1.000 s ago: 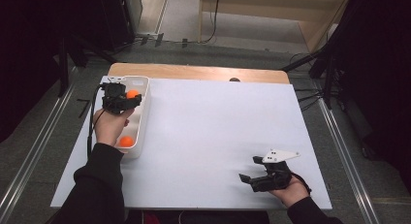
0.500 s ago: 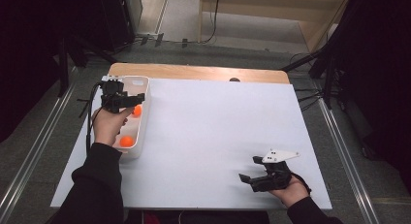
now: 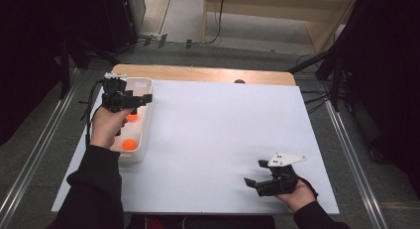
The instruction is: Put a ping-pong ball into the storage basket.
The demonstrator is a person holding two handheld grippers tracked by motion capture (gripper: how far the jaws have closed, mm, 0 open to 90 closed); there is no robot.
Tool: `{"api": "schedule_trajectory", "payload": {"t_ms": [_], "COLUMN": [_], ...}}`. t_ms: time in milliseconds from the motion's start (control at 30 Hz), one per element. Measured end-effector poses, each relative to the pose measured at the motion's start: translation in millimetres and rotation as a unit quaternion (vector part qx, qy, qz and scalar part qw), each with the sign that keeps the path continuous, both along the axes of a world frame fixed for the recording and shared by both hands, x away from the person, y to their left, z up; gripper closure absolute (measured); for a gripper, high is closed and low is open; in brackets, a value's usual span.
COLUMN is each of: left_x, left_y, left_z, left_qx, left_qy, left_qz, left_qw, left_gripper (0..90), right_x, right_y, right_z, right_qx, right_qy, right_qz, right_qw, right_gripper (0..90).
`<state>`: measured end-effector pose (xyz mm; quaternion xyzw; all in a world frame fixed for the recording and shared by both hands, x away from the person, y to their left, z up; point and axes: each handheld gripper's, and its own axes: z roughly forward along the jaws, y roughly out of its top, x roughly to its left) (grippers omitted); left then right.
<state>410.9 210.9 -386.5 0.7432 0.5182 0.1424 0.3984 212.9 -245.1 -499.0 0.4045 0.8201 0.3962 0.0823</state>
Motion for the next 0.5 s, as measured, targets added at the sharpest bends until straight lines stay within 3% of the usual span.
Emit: {"api": "schedule_trajectory", "payload": {"t_ms": [167,267,367,500], "left_x": [-6.3,-10.0,-15.1,-20.5], "left_y": [-7.3,-11.3,-18.3,-26.9], "left_z": [8.0,14.0,19.0,21.8], "left_qx": [-0.009,-0.022,-0.005,-0.016], "left_qy": [-0.011,-0.010,-0.016,-0.021], "left_qz": [-0.044,-0.076,-0.101,-0.131], "left_qw": [0.9989,0.9968,0.9948,0.9910], "left_gripper": [21.4,21.4,21.5,21.4], "right_x": [0.0,0.2,-0.4,-0.8], "right_y": [0.6,0.6,0.5,0.4], "right_z": [0.3,0.2,0.4,0.5], "right_qx": [0.000,-0.001,0.000,0.001], "right_qy": [-0.001,-0.003,0.000,0.000], "right_qz": [0.001,0.003,0.001,0.001], "right_qw": [1.0000,1.0000,1.0000,1.0000], "right_gripper": [12.6,12.6,12.6,12.6]}}
